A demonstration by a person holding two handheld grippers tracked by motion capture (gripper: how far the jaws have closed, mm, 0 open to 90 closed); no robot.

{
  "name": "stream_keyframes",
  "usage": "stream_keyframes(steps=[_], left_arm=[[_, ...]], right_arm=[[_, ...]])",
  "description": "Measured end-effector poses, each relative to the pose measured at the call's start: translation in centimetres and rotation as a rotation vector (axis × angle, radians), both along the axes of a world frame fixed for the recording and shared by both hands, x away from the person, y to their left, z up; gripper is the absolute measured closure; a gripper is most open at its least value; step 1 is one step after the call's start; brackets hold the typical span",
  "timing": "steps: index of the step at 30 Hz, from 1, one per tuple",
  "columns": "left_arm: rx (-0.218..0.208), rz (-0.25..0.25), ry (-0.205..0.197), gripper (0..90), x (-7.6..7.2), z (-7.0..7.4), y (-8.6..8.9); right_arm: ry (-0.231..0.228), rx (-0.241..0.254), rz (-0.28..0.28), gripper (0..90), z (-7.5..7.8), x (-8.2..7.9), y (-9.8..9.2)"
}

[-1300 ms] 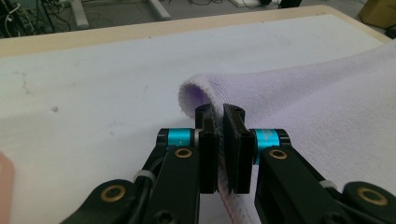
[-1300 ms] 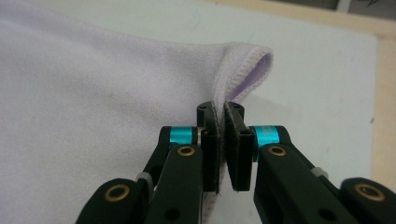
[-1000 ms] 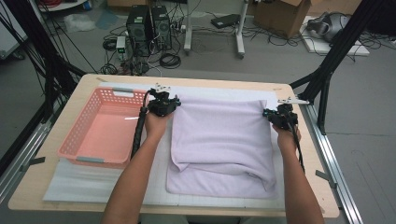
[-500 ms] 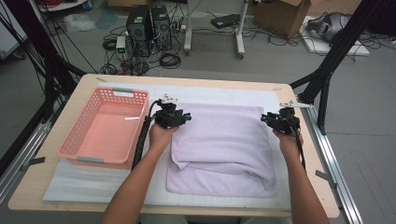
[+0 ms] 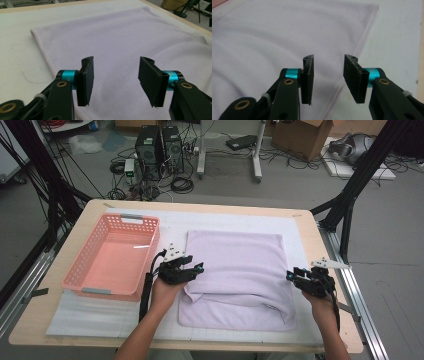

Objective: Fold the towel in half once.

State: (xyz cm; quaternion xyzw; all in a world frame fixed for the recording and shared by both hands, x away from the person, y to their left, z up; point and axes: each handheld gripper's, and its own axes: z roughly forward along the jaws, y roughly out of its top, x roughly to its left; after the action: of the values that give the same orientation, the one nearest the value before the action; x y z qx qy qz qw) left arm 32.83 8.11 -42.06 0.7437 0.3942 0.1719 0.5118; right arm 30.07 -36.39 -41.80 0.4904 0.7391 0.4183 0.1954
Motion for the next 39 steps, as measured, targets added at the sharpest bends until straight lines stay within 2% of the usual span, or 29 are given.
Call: stream_keyframes(steps=[4,9,12,17,19,22,23,25,26,27,28,29,30,32,33,35,39], left_arm=[[-0.021,0.000,0.006,44.8,-2.2,-0.2,0.8],[-0.008,-0.025,0.007,44.4,-4.9,-0.6,1.7],[-0.013,-0.048,0.025,44.4,-6.4,-0.9,2.3],[0.010,-0.094,0.036,44.4,-8.0,-1.3,2.4],[0.030,-0.110,0.046,44.4,-8.3,-1.5,2.1],[0.057,-0.132,0.075,44.9,-8.3,-2.0,1.3],[0.072,-0.132,0.084,45.0,-8.2,-2.2,0.9],[0.097,-0.129,0.099,45.2,-7.9,-2.5,0.3],[0.113,-0.118,0.113,45.7,-7.7,-2.7,0.0],[0.131,-0.104,0.126,47.2,-7.5,-2.9,-0.3],[0.155,-0.085,0.124,50.1,-7.4,-3.1,-0.5],[0.176,-0.048,0.108,58.2,-7.5,-3.1,-0.6],[0.173,-0.032,0.115,68.2,-7.4,-3.0,-0.5],[0.140,-0.045,0.134,86.7,-7.4,-2.8,0.0],[0.114,-0.047,0.139,87.0,-7.6,-2.6,0.4],[0.092,-0.063,0.144,87.2,-8.0,-2.3,1.0],[0.004,-0.093,0.162,87.4,-9.1,-1.7,2.8]], right_arm=[[0.008,-0.010,-0.012,57.8,-0.7,-2.9,-0.1],[-0.013,0.002,-0.017,58.0,-0.7,-6.6,-0.1],[-0.023,0.003,-0.012,61.2,-0.6,-8.5,0.0],[-0.002,0.023,0.025,68.9,-0.9,-11.3,0.5],[0.013,-0.006,0.044,70.3,-1.2,-11.8,1.1],[0.039,-0.015,0.062,69.4,-1.7,-11.7,1.9],[0.047,-0.020,0.067,68.0,-1.9,-11.5,2.2],[0.069,-0.061,0.062,62.2,-2.4,-11.0,2.8],[0.082,-0.091,0.048,62.3,-2.7,-10.7,3.0],[0.075,-0.103,0.044,64.8,-2.9,-10.5,3.1],[0.074,-0.102,0.037,69.2,-2.9,-10.4,3.0],[0.075,-0.110,0.031,75.0,-2.9,-10.2,3.0],[0.074,-0.122,0.026,80.5,-2.8,-10.2,2.9],[0.075,-0.127,0.031,83.9,-2.7,-10.2,2.6],[0.071,-0.127,0.035,84.1,-2.7,-10.2,2.5],[0.063,-0.116,0.039,84.1,-2.4,-10.5,2.1],[0.043,-0.085,0.082,84.0,-1.7,-11.2,1.3]])
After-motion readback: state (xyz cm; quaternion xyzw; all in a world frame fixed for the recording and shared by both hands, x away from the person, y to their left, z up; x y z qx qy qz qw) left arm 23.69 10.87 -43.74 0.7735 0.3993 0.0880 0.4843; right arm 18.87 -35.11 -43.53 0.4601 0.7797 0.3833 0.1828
